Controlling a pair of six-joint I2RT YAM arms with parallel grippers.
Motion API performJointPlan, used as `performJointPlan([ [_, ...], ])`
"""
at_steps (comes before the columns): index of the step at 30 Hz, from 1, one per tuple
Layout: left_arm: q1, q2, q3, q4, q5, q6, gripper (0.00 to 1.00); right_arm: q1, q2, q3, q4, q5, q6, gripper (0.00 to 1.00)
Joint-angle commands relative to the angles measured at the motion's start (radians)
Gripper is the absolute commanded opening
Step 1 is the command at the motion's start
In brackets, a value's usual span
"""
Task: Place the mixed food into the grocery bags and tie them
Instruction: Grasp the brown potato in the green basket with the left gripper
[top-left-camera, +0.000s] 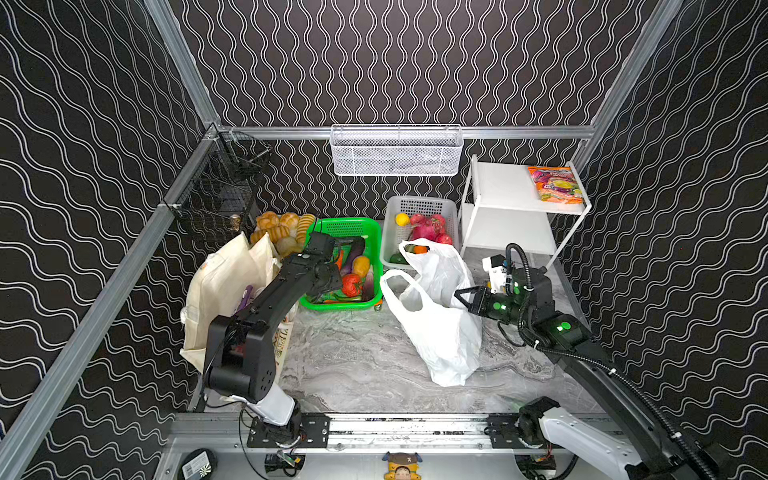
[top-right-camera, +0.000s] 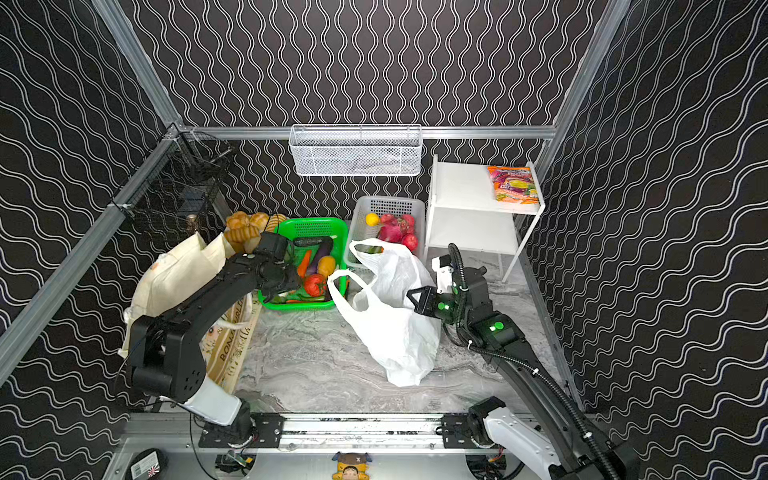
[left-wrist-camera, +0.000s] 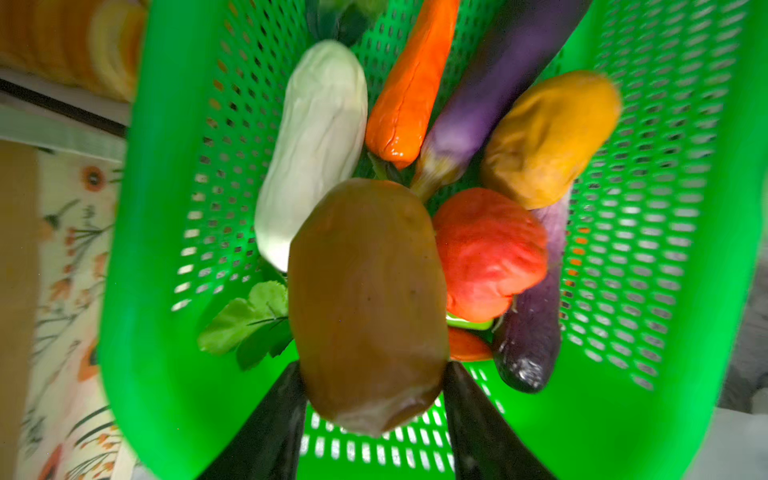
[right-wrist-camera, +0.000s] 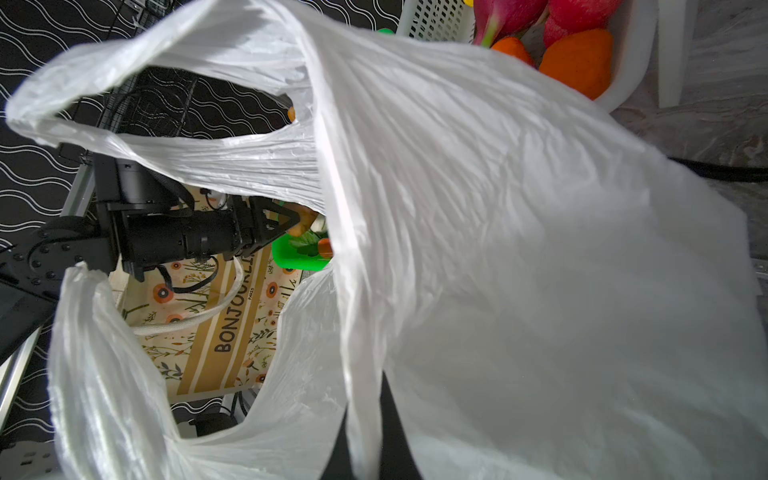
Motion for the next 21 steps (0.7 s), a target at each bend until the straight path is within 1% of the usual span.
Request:
performJointPlan([
  [1, 0.001, -0.046, -0.007, 0.004, 0.001, 0.038, 0.51, 0.000, 0.002, -0.002, 0.043, -0.003, 0.016, 0.00],
  [4, 0.001, -0.105, -0.028, 0.044, 0.090, 0.077, 0.48, 0.000, 0.006, -0.004, 0.047, -0.007, 0.020, 0.00],
  [6, 0.001, -0.130, -0.036, 0.061, 0.164, 0.091, 0.43, 0.000, 0.010, -0.004, 0.052, -0.008, 0.022, 0.00],
  [8, 0.001, -0.147, -0.031, 0.054, 0.211, 0.101, 0.42, 0.000, 0.014, -0.002, 0.053, -0.011, 0.021, 0.00],
  [11, 0.001, -0.174, -0.030, 0.046, 0.229, 0.109, 0.42, 0.000, 0.019, -0.001, 0.057, -0.011, 0.021, 0.00],
  [16, 0.001, -0.218, -0.054, 0.088, 0.315, 0.119, 0.42, 0.000, 0.031, 0.004, 0.063, -0.016, 0.018, 0.00],
  [18, 0.002, -0.224, -0.075, 0.112, 0.313, 0.127, 0.41, 0.000, 0.038, 0.007, 0.064, -0.020, 0.019, 0.00],
  [20, 0.001, -0.202, -0.087, 0.115, 0.288, 0.134, 0.41, 0.000, 0.042, 0.005, 0.069, -0.025, 0.019, 0.00],
  [21, 0.002, -0.183, -0.085, 0.115, 0.296, 0.147, 0.42, -0.001, 0.042, 0.004, 0.069, -0.025, 0.020, 0.00],
])
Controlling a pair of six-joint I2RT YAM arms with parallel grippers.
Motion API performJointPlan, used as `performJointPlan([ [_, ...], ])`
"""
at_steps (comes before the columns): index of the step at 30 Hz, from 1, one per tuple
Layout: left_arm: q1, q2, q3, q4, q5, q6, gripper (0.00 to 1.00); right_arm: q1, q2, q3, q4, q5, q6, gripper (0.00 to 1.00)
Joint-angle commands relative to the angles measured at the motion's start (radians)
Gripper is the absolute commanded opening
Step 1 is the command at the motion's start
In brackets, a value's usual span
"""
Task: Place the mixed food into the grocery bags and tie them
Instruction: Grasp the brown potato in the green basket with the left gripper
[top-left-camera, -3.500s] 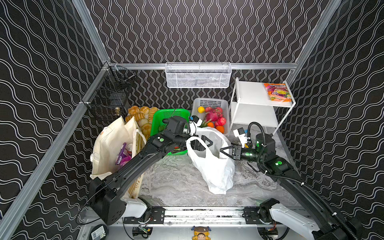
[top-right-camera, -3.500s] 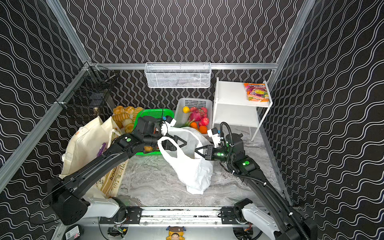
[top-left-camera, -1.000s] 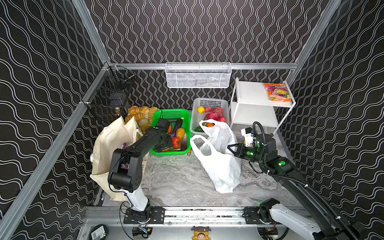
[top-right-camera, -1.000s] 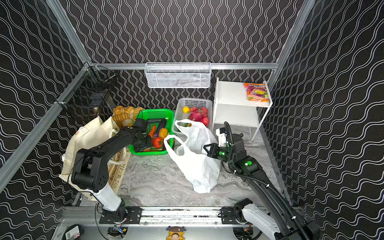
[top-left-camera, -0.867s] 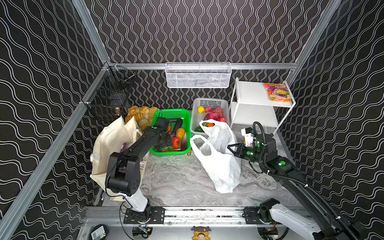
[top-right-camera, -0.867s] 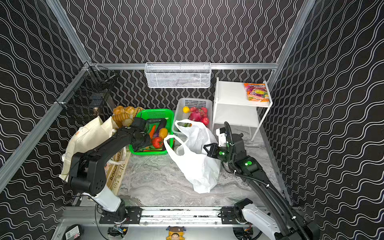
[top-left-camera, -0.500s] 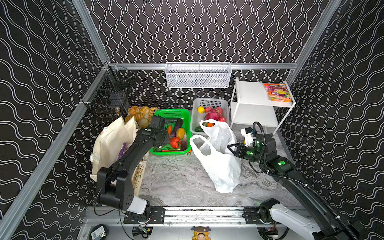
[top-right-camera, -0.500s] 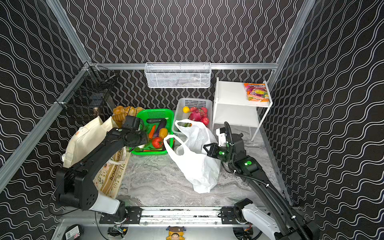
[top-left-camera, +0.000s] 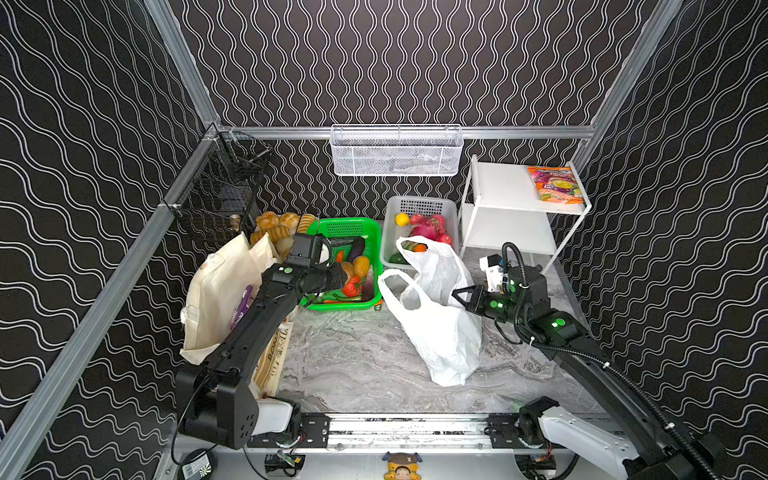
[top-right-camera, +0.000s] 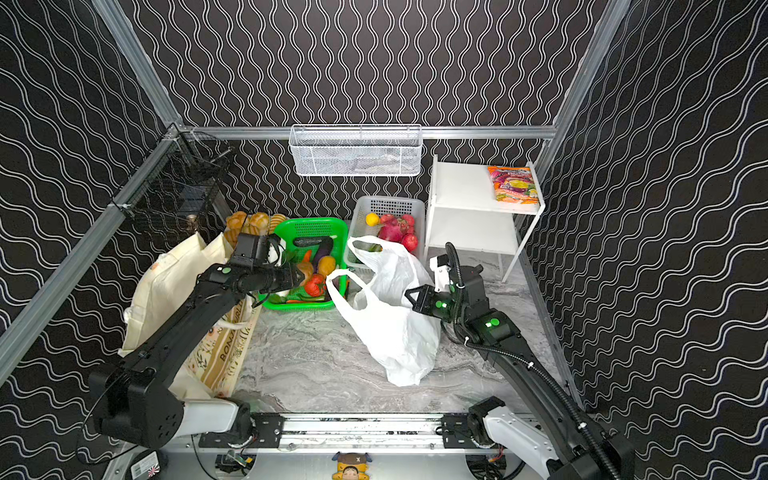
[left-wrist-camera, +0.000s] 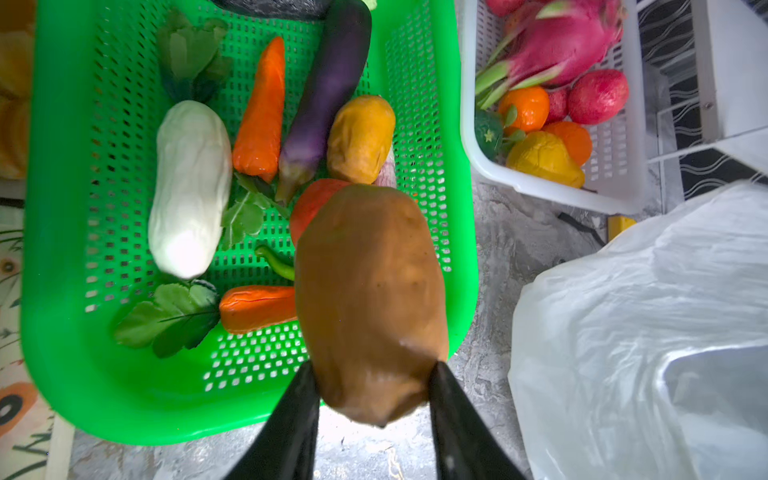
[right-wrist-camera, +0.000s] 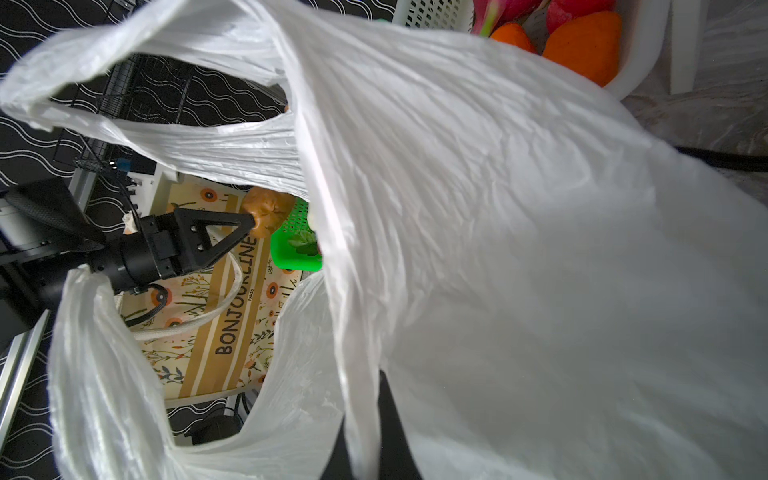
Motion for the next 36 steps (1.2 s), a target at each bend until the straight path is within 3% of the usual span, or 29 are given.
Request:
performJointPlan([
  [1, 0.001, 0.042, -0.006, 0.042, 0.026, 0.044, 0.42, 0.000, 0.004, 0.008, 0.039, -0.014, 0.003, 0.00],
  [10, -0.001, 0.234, 0.074, -0.038, 0.038, 0.119, 0.47, 0.001, -0.004, 0.002, 0.031, -0.001, 0.003, 0.00],
  [21, -0.001, 0.300, 0.121, -0.053, 0.038, 0.134, 0.69, 0.001, -0.009, 0.009, 0.020, 0.006, -0.001, 0.00],
  [32, -0.008, 0.354, 0.123, -0.057, 0.036, 0.098, 0.72, 0.001, -0.021, 0.013, 0.007, 0.017, -0.003, 0.00],
  [36, -0.029, 0.361, 0.122, -0.066, -0.014, 0.103, 0.74, 0.001, -0.019, 0.013, 0.009, 0.017, -0.004, 0.00],
])
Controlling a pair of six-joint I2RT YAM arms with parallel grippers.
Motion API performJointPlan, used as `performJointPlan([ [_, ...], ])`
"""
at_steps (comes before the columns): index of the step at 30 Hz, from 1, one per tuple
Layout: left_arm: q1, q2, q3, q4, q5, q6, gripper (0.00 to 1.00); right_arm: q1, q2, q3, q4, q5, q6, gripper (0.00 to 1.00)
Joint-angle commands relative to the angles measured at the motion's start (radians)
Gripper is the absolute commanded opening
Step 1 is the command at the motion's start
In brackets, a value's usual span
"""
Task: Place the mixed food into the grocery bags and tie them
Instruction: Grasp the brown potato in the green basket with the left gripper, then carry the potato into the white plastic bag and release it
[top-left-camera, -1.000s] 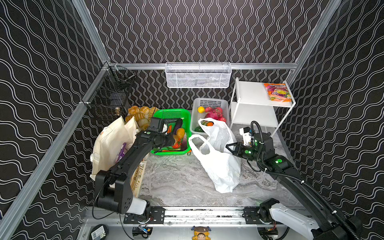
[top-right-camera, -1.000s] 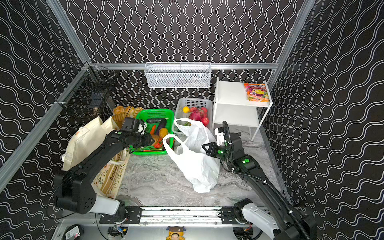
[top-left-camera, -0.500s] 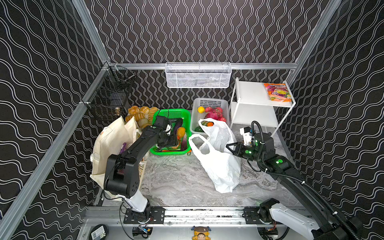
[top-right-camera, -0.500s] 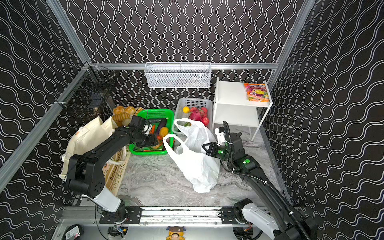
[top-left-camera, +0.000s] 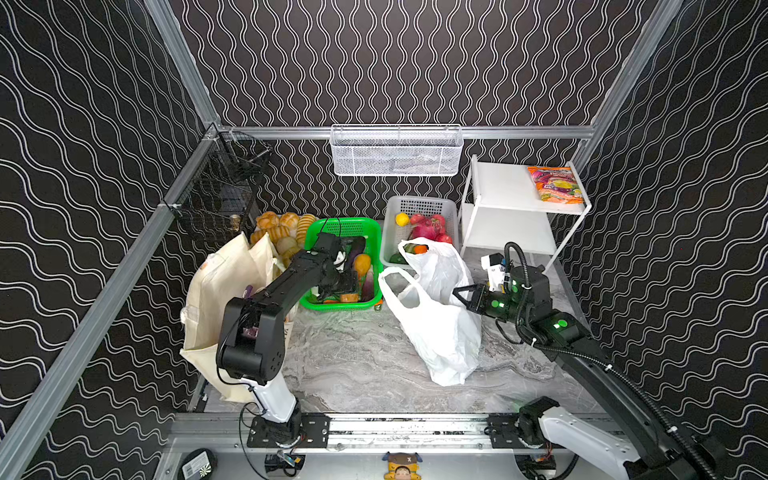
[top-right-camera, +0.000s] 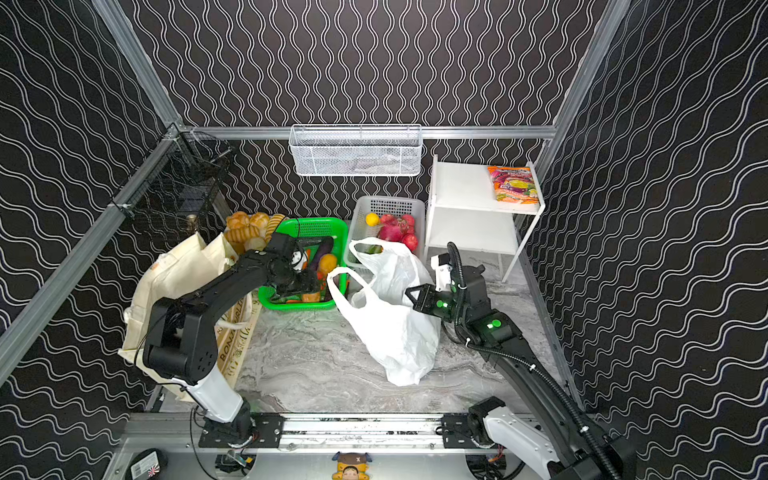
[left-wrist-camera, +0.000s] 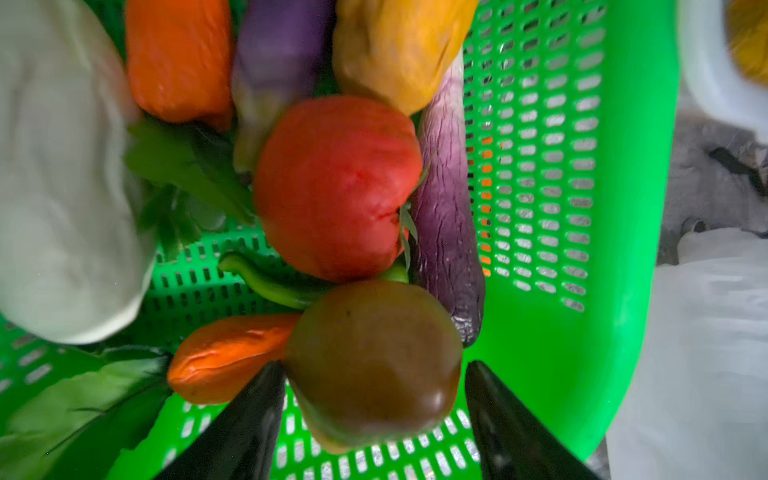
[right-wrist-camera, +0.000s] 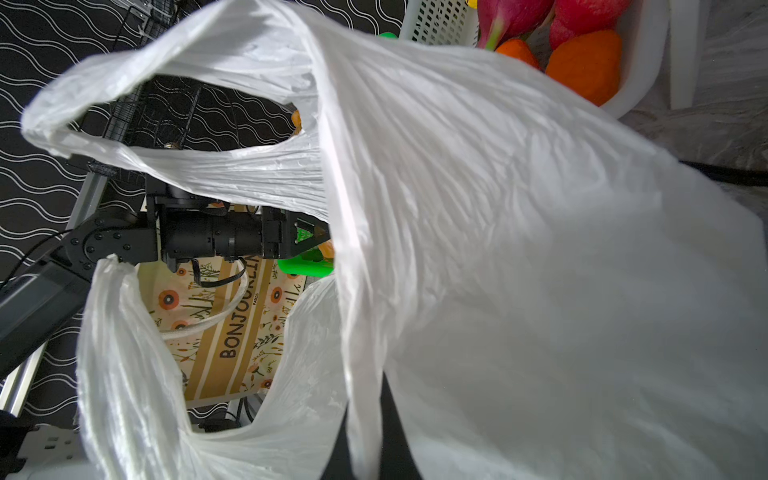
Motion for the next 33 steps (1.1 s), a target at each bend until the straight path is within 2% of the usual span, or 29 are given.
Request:
performJointPlan([
  [1, -0.013, 0.012, 0.015, -0.016, -0.051, -0.010, 0.74, 0.001, 0.002, 0.009, 0.004, 0.011, -0.004, 0.00],
  [4, -0.024, 0.037, 0.047, -0.049, -0.088, -0.014, 0.72, 0.000, 0.010, 0.009, 0.003, 0.006, -0.002, 0.00],
  [8, -0.028, 0.011, 0.055, -0.076, -0.090, 0.003, 0.60, 0.001, 0.005, 0.008, 0.011, 0.004, 0.000, 0.00],
  [11, -0.027, -0.044, 0.051, -0.103, -0.117, 0.003, 0.58, 0.000, 0.007, 0.002, 0.033, 0.000, 0.001, 0.00],
  [14, -0.028, -0.137, 0.036, -0.097, -0.092, -0.014, 0.57, 0.001, 0.011, 0.008, 0.032, -0.017, -0.006, 0.00],
  [15, -0.029, -0.180, 0.023, -0.078, -0.054, -0.020, 0.57, 0.000, 0.011, 0.007, 0.032, -0.022, -0.009, 0.00],
  [19, -0.037, -0.317, -0.034, 0.078, 0.224, -0.043, 0.55, 0.001, 0.002, -0.006, 0.050, -0.030, -0.012, 0.00],
  [22, -0.088, -0.338, -0.026, 0.175, 0.395, -0.046, 0.53, 0.001, -0.001, -0.008, 0.064, -0.039, -0.005, 0.00],
  [27, -0.216, -0.272, 0.050, 0.200, 0.553, -0.026, 0.53, 0.000, 0.007, -0.005, 0.064, -0.041, 0.005, 0.00],
  [30, -0.273, -0.253, 0.049, 0.268, 0.649, -0.065, 0.53, 0.001, 0.006, -0.006, 0.070, -0.039, 0.012, 0.00],
  [33, -0.318, -0.251, 0.038, 0.351, 0.697, -0.110, 0.54, 0.000, 0.008, -0.006, 0.078, -0.044, 0.016, 0.00],
])
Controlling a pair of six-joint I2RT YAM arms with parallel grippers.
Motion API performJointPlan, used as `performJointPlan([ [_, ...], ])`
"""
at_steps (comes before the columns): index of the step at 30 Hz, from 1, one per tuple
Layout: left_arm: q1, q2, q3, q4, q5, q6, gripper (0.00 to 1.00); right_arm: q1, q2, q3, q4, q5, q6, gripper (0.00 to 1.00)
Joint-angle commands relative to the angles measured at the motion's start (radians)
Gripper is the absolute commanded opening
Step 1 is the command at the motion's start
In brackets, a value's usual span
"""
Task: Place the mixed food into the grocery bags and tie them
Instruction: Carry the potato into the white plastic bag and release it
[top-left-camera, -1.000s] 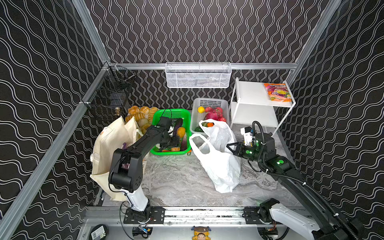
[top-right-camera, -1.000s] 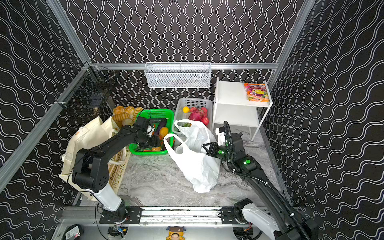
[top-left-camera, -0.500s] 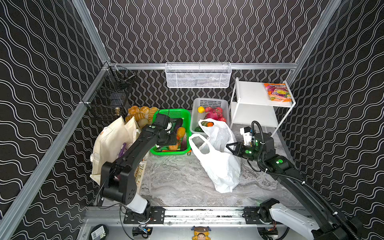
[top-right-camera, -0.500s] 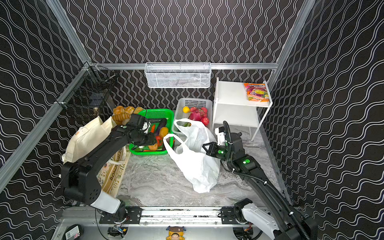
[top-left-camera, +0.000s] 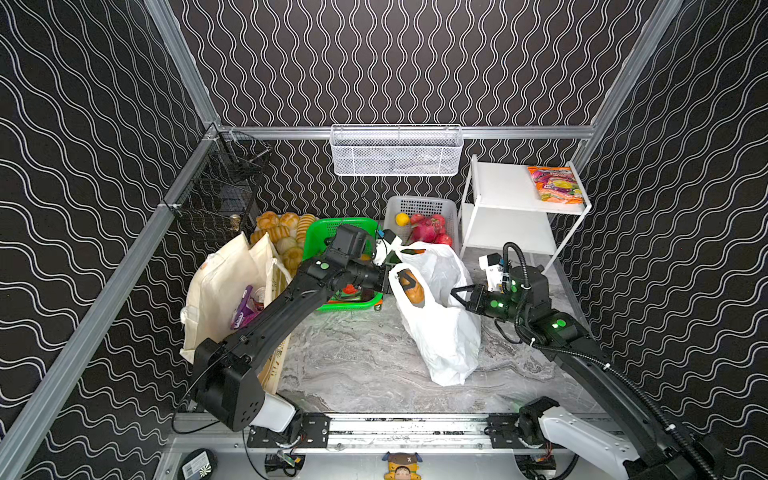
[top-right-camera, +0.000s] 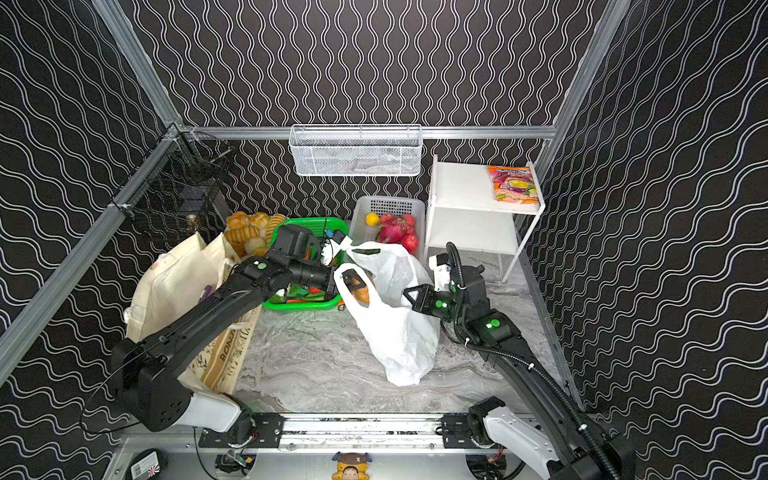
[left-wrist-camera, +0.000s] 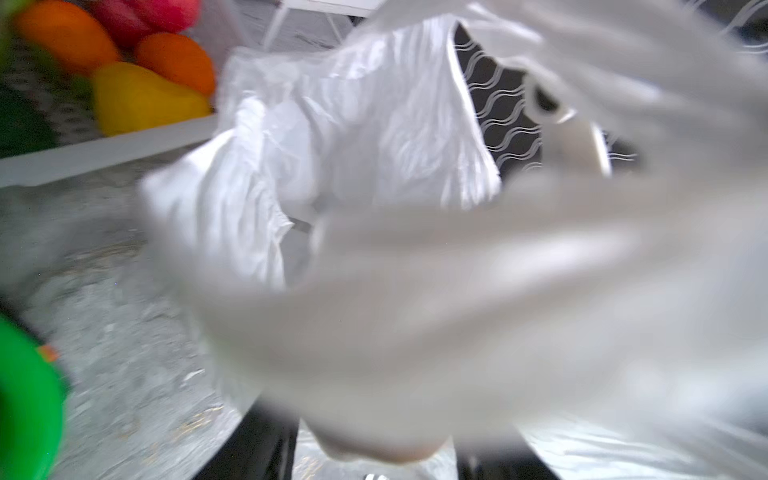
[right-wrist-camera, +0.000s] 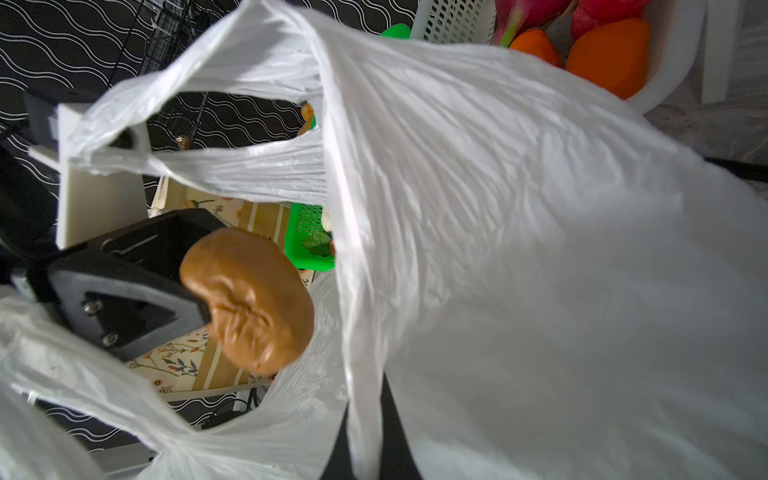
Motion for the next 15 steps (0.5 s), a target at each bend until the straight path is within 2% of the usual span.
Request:
performJointPlan([
  [1, -0.034, 0.003, 0.007, 0.106, 0.113, -0.046, 0.56, 0.000, 0.001, 0.002, 0.051, -0.014, 0.011, 0.00],
  [5, -0.080, 0.033, 0.010, 0.156, 0.044, -0.076, 0.58, 0.000, 0.003, -0.007, 0.084, -0.049, 0.015, 0.00],
  [8, -0.110, 0.075, 0.041, 0.120, -0.044, -0.060, 0.63, 0.001, 0.001, 0.004, 0.071, -0.048, 0.014, 0.00],
  [10, -0.124, 0.092, 0.056, 0.106, -0.084, -0.056, 0.68, 0.001, -0.007, 0.008, 0.056, -0.032, 0.006, 0.00],
  [12, -0.133, 0.095, 0.062, 0.105, -0.109, -0.052, 0.78, 0.001, -0.021, 0.000, 0.052, -0.011, 0.004, 0.00],
  [15, -0.136, 0.076, 0.053, 0.102, -0.153, -0.039, 0.85, 0.001, -0.042, -0.008, 0.034, 0.028, 0.009, 0.00],
])
